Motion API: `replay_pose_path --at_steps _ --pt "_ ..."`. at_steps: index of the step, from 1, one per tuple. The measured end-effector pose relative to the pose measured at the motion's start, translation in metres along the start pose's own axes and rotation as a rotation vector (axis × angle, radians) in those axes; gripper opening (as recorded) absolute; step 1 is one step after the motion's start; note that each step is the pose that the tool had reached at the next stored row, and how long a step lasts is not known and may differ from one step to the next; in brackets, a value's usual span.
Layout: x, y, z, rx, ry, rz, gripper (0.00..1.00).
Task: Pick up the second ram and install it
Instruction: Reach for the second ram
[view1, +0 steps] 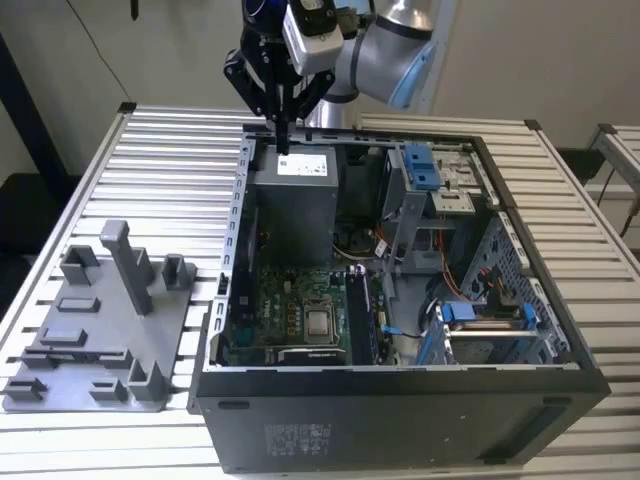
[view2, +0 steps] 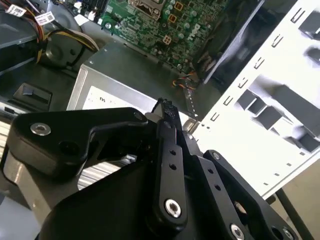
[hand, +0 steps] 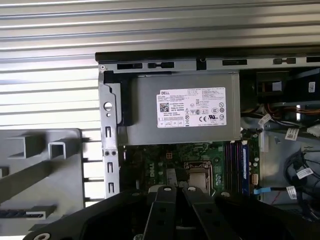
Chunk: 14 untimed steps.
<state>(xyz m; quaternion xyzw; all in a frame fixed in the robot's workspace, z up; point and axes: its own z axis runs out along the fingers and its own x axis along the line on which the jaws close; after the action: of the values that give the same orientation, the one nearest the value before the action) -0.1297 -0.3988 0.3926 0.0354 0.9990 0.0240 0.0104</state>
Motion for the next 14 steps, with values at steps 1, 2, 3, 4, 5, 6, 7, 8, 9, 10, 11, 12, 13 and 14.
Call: replay_pose_path --at_steps 1,2,3,4,5,6,7,8,9,10,11,12,13,14 --pt "0.0030 -0.0002 -0.0001 0.0000 -0.0001 0.000 0.11" --pt "0.0064 -0.0005 -0.0002 0.0000 0.0000 0.000 0.11" --pt "0.0097 -0.0007 -0.0002 -0.0001 -0.0001 0.000 0.11" --pt "0.0127 -0.0009 -0.0003 0.0000 -0.0001 0.000 0.11" --pt "0.0152 -0.0011 -0.0003 -0.0001 -0.0002 0.000 0.11" --pt "0.0178 -0.0013 -0.0003 -0.0001 -0.0002 0.000 0.11" --pt "0.0205 -0.0015 -0.0005 0.0000 -0.0001 0.000 0.11" --pt "0.0235 -0.0017 -0.0005 -0.0001 -0.0001 0.000 0.11" --pt "0.0262 -0.0019 -0.0005 -0.0002 0.0000 0.000 0.11" --pt "0.0290 -0.0020 -0.0006 -0.0002 0.0005 0.000 0.11" --pt "0.0322 -0.0023 -0.0007 -0.0002 0.0012 0.000 0.11" --pt "0.0351 -0.0025 -0.0008 -0.0005 0.0019 0.000 0.11" --pt "0.0384 -0.0027 -0.0008 -0.0009 0.0023 0.000 0.11" --pt "0.0416 -0.0029 -0.0009 -0.0010 0.0026 0.000 0.11"
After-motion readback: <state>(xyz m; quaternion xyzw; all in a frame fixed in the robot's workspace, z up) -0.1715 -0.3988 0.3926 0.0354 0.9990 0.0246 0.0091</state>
